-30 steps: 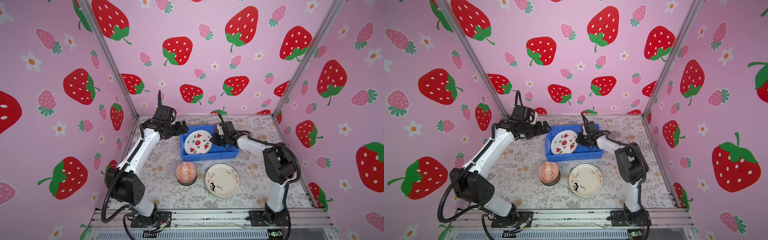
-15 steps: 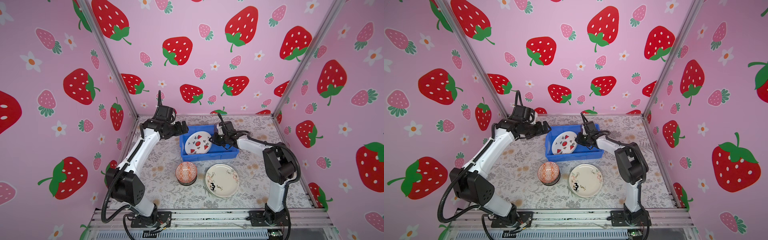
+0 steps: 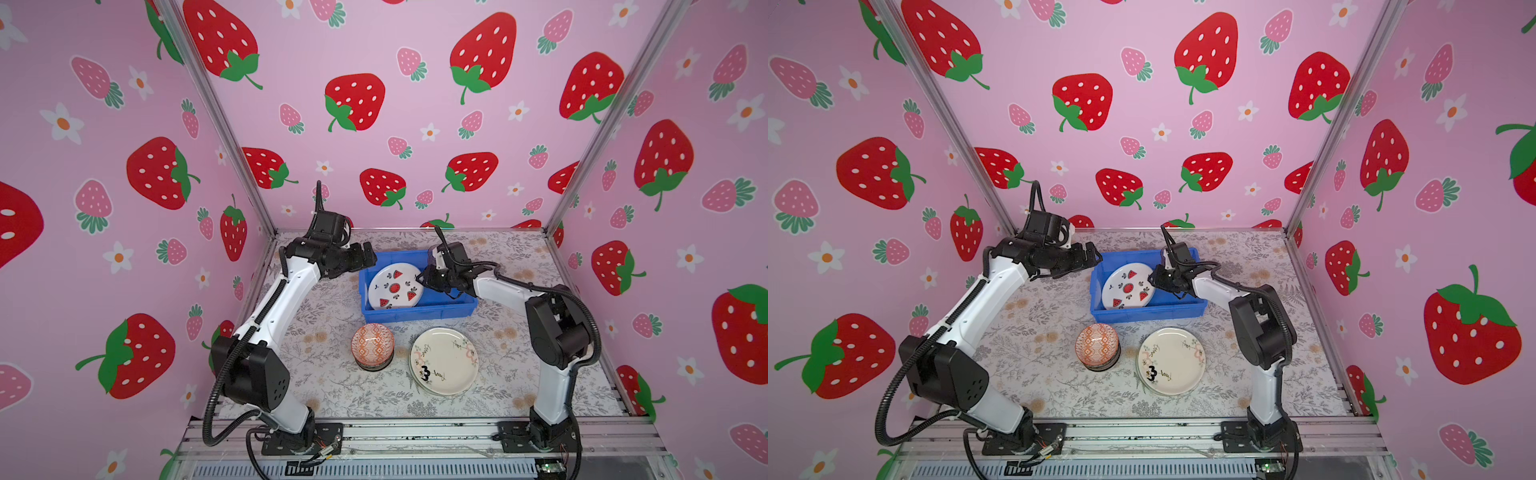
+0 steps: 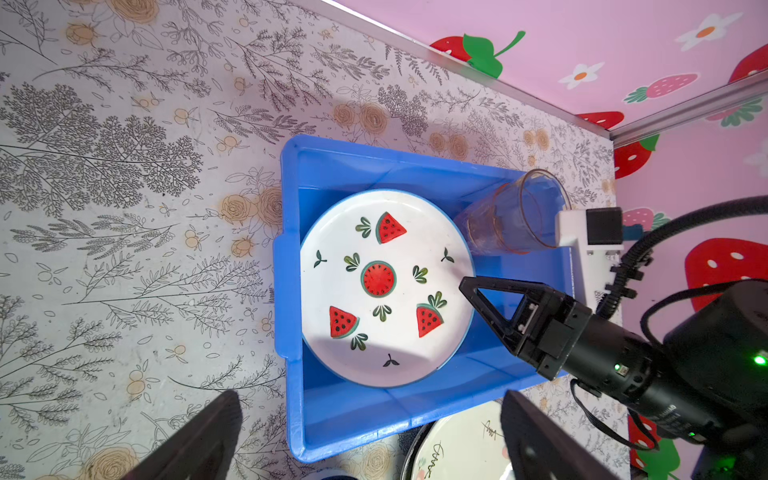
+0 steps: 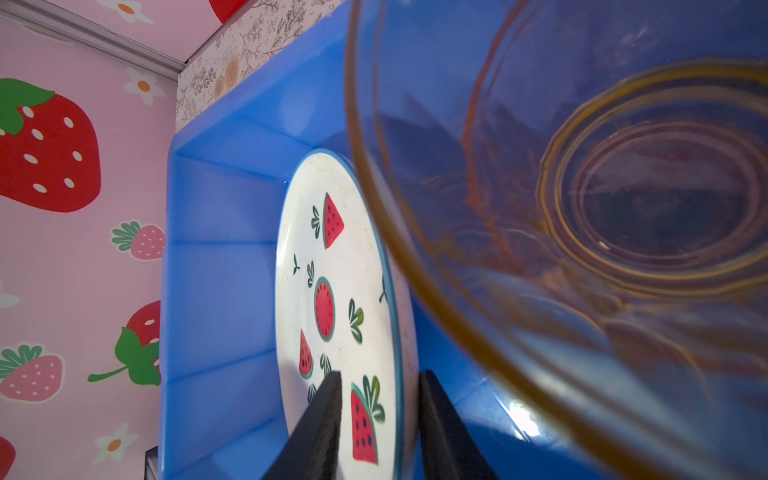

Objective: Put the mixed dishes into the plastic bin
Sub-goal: 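Open both grippers and raise them off the plate in the bin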

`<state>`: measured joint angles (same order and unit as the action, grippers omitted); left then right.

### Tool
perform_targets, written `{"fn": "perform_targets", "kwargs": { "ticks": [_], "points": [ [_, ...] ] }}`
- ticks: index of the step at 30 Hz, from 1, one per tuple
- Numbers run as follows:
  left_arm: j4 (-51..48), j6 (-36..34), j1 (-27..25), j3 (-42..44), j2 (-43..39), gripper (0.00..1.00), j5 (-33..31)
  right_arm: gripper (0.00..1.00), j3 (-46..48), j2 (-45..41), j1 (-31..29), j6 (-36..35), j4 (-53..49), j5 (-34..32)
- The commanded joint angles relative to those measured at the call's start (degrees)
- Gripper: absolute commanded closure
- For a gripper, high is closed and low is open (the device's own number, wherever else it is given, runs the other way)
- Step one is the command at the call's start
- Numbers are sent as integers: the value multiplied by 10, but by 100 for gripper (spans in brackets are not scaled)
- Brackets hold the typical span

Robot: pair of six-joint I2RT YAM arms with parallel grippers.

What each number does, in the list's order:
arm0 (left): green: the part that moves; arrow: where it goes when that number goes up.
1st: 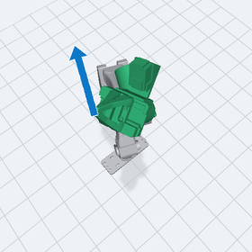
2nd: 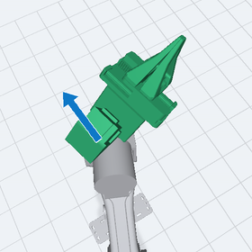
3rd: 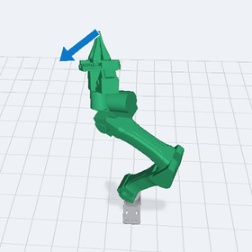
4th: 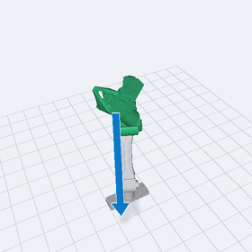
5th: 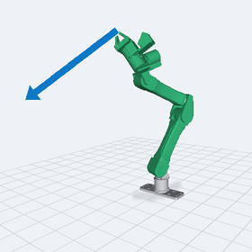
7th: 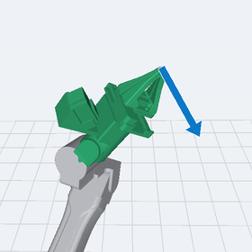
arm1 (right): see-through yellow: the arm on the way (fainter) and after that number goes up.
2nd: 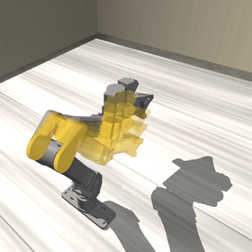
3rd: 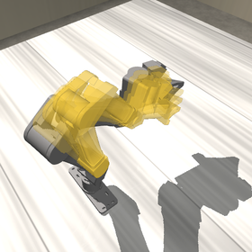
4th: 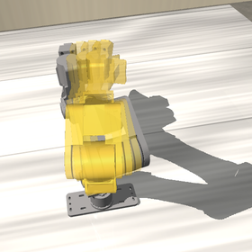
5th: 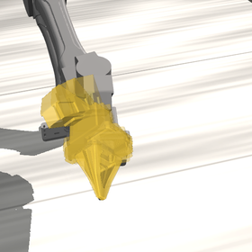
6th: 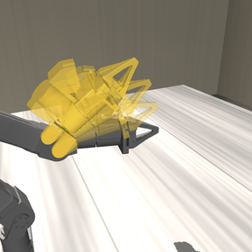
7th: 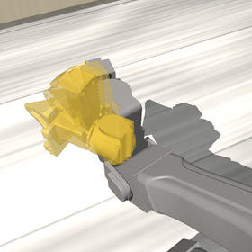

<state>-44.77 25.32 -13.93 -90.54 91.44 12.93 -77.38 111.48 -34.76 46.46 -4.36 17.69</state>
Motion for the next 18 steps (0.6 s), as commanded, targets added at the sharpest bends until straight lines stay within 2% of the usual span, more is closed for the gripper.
{"fn": "perform_targets", "kwargs": {
  "ticks": [1, 18],
  "points": [
    [7, 0, 3, 5, -5, 0, 9, 65, 6, 8, -5, -5, 10, -2],
    [6, 1, 3, 6, -1, 0, 14, 64, 30, 23, -6, -7, 22, -6]
  ]
}}
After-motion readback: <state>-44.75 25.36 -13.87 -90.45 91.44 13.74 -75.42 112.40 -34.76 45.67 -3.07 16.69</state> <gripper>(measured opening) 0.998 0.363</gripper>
